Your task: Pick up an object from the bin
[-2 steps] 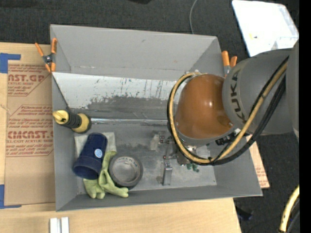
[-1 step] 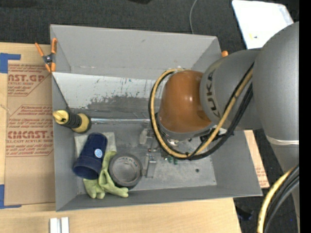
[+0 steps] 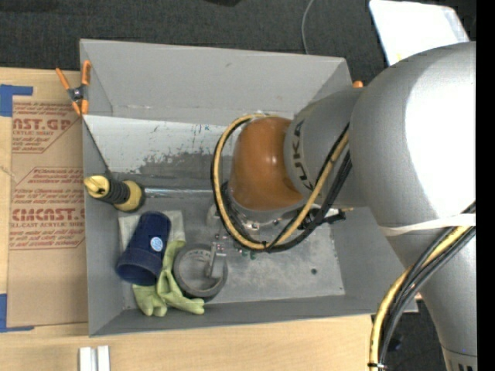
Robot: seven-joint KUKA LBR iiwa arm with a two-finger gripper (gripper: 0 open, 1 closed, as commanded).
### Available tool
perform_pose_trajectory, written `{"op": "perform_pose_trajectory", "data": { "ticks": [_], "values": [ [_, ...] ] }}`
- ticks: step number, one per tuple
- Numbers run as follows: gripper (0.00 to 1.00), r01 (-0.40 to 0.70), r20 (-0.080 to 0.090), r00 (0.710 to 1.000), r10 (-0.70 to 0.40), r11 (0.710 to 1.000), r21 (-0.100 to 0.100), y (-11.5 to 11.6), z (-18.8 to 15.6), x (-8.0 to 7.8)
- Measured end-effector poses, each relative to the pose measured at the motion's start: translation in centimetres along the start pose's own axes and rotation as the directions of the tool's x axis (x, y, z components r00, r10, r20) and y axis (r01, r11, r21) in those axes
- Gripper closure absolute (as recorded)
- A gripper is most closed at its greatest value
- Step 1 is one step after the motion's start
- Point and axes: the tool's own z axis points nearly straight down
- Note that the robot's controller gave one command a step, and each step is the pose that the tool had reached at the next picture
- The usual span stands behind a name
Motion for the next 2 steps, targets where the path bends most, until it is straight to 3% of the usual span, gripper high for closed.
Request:
{"op": "perform_pose_trajectory", "data": {
  "ticks": [1, 2],
  "values": [
    [1.00, 0.214, -0.008, 0.977, -0.214, 0.977, 0.006, 10.53, -3.55, -3.07],
    [1.00, 0.214, -0.008, 0.977, -0.214, 0.977, 0.006, 10.52, -3.57, -3.06]
  ]
}}
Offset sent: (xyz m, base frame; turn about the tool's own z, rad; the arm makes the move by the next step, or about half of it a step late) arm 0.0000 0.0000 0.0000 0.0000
